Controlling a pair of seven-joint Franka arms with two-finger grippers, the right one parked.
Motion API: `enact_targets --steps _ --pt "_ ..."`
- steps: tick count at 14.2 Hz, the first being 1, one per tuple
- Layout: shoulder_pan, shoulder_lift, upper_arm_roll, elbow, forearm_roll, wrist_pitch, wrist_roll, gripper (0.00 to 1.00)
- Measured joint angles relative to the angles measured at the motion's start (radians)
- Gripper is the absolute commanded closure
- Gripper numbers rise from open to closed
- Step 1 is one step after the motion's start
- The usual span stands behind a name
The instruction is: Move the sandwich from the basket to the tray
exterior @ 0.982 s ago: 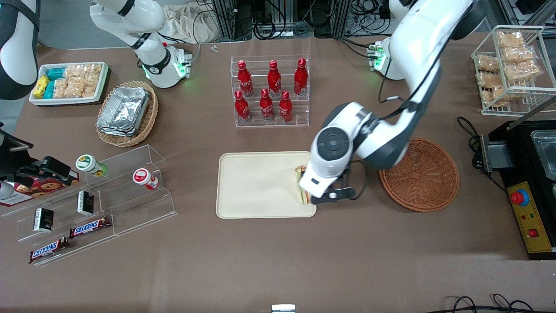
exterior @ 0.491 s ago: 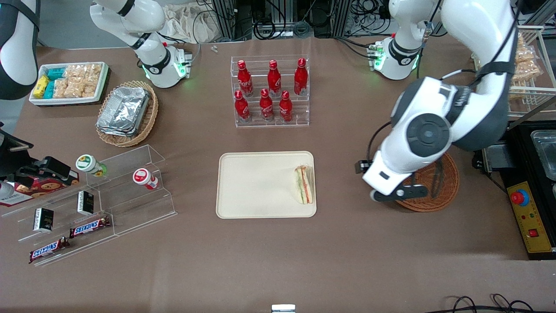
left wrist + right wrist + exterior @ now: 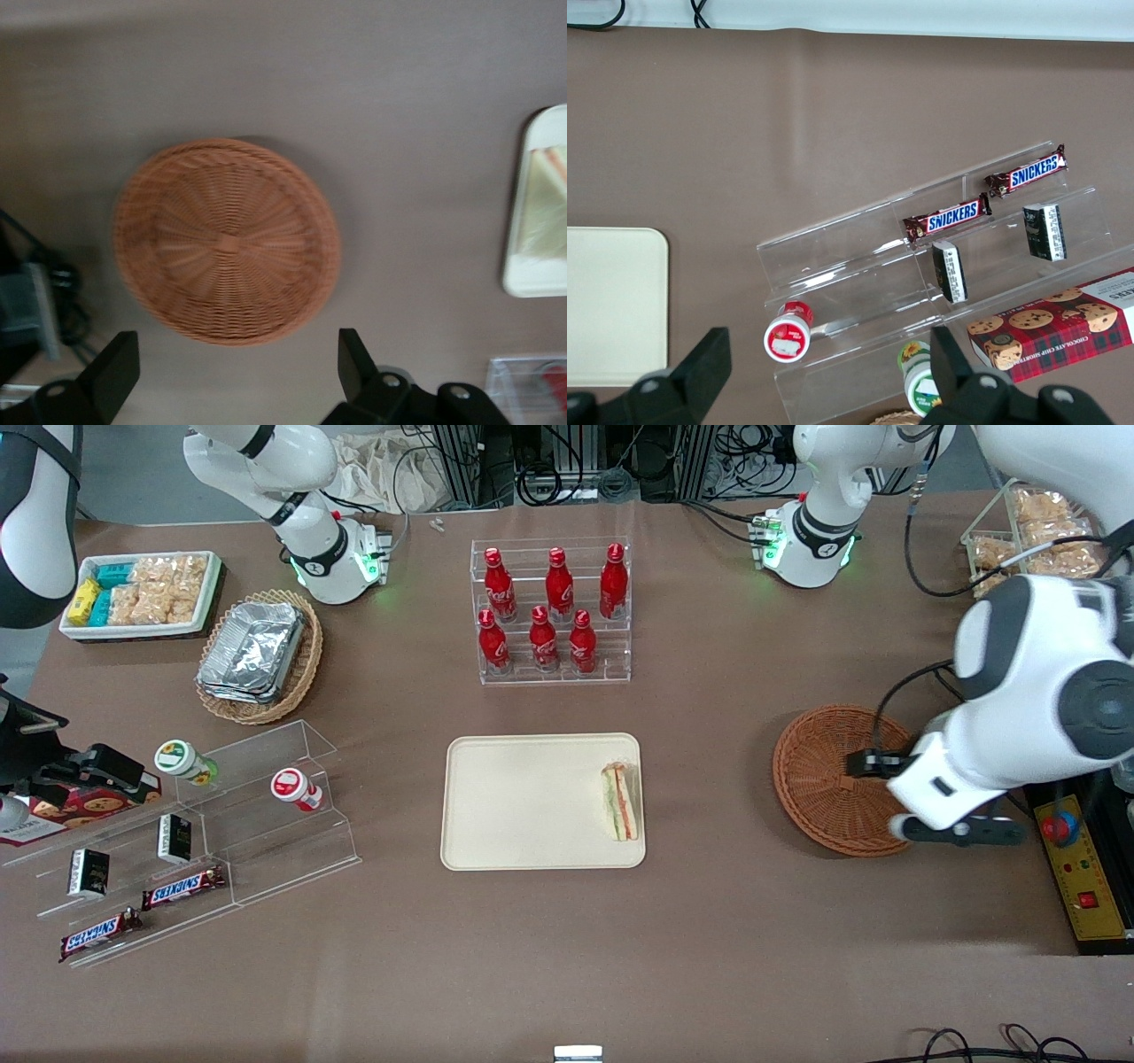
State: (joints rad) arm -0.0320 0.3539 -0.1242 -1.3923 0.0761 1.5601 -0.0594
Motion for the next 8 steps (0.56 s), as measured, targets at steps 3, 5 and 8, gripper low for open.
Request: enact_targets --steps 3,5,8 --pt "0.002 -0.020 0.069 -0.014 -0.004 0.000 0.110 0.00" --pt "0.001 -0.027 0.099 -0.015 -0.008 0.000 0.171 0.00" --pt "0.001 -0.036 0.130 -0.011 -0.021 0.000 0.223 0.00"
